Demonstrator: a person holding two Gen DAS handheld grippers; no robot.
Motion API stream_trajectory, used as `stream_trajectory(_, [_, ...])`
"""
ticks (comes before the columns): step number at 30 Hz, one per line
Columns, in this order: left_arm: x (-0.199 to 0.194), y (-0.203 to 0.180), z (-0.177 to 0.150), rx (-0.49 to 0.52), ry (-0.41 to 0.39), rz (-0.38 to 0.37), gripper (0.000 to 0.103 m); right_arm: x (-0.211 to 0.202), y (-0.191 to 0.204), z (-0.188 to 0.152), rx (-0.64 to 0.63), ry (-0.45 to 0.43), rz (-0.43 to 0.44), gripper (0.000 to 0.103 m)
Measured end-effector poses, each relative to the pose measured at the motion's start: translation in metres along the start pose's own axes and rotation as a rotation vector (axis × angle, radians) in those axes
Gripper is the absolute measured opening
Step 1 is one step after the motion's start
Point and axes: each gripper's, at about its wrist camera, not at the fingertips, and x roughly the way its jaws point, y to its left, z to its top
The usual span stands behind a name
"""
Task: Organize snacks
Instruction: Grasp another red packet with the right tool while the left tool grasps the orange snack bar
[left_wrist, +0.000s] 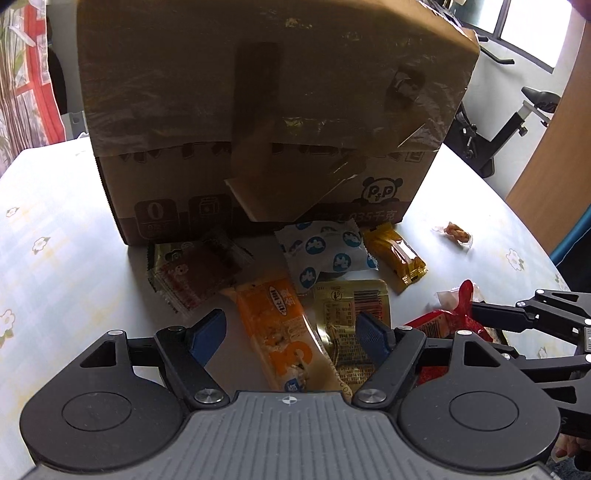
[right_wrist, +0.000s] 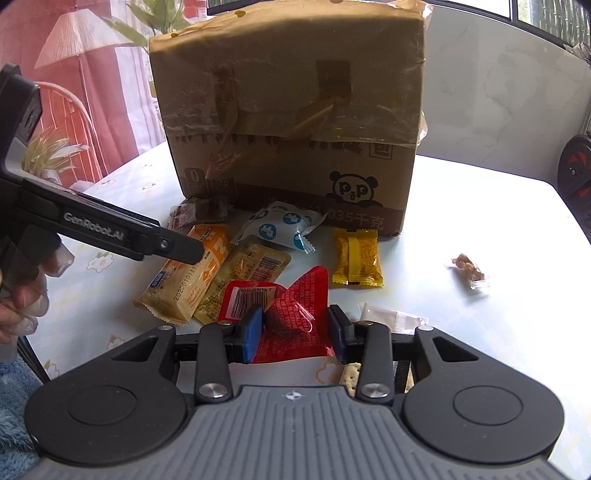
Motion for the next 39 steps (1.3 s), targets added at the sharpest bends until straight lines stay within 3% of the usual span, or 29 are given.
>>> stream_trajectory(3, [0.015,-0.002,-0.001,-0.007,0.021,-0.006,0.073,-0.002,-0.001,0.001,0.003,-0.004,-0.003,0.040])
stream_trajectory(4, [0.018,-0.003,-0.003,-0.007,0.022,0.012,0.066,-0.003,-0.001,0.000,0.006,-0.004,-0.004,0.040])
stream_trajectory(5, [0.019,-0.003,-0.007,-0.004,0.023,0.035,0.051,-0.004,-0.001,0.000,0.010,-0.004,-0.004,0.040])
stream_trajectory(11, [0.007,0.008,-0.026,-0.015,0.005,-0.013,0.039,-0.006,-0.004,-0.003,0.036,0.000,-0.007,0.040])
stream_trajectory(20, [-0.002,0.014,-0.036,-0.032,0.006,0.001,0.039,-0.005,0.001,-0.001,0.024,-0.009,0.011,0.040])
stream_trajectory(27, [0.002,0.005,-0.041,0.057,-0.003,0.051,0.040,-0.006,-0.001,-0.003,0.033,-0.011,0.009,0.040])
stream_trajectory(30, [-0.001,0.008,-0.041,0.037,-0.004,0.029,0.038,-0.007,-0.001,-0.002,0.033,-0.013,0.009,0.040])
stream_trajectory(35, [-0.026,0.009,-0.032,0.020,-0.108,-0.039,0.038,-0.015,-0.003,0.003,0.028,-0.055,0.011,0.040])
stream_trajectory(39, [-0.059,0.005,-0.014,0.061,-0.216,-0.072,0.038,-0.028,-0.006,0.017,0.021,-0.112,0.020,0.040])
